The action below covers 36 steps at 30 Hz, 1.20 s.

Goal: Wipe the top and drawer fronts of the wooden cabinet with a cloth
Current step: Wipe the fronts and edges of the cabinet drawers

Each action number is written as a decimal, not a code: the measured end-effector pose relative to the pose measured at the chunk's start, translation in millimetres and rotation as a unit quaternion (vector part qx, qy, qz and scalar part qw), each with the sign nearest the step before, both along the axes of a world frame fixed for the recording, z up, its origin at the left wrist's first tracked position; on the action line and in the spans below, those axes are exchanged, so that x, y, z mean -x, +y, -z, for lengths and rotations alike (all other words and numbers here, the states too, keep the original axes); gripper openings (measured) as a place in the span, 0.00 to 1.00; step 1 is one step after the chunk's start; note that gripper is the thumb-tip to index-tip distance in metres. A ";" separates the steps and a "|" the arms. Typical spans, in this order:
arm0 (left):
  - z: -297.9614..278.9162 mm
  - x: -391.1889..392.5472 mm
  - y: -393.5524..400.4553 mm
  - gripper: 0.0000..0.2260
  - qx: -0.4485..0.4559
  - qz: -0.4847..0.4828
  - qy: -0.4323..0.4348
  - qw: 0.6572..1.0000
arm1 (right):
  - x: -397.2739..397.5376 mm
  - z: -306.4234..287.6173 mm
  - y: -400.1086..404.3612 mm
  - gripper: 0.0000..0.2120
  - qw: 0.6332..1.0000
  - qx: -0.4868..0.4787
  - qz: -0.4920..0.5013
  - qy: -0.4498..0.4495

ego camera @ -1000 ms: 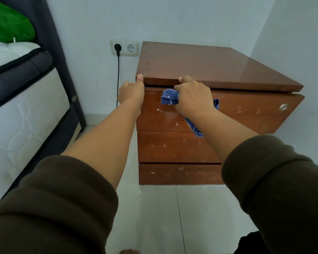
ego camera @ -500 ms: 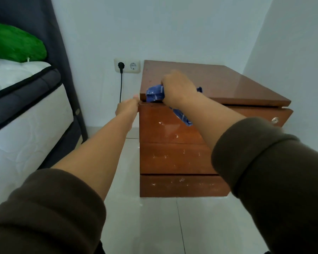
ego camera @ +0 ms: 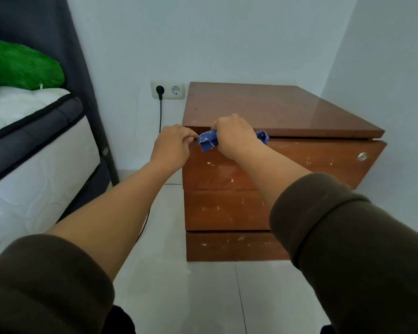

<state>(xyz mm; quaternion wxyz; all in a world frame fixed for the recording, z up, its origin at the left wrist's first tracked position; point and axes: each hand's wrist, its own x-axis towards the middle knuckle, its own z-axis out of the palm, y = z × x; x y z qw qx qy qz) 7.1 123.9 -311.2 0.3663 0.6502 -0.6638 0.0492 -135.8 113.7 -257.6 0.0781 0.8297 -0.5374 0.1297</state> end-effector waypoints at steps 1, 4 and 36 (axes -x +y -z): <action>-1.0 3.3 -2.6 0.12 -0.001 -0.006 -0.035 0.999 | 10.0 0.4 -2.3 0.13 1.000 -0.001 0.009 -0.001; -8.5 21.7 -7.7 0.12 0.014 -0.038 -0.128 0.991 | 43.1 -0.1 -6.3 0.12 0.999 -0.002 0.036 -0.009; -27.1 183.2 -61.5 0.16 -0.008 0.140 -0.196 0.971 | 286.0 79.4 -45.4 0.15 0.896 0.162 0.230 -0.343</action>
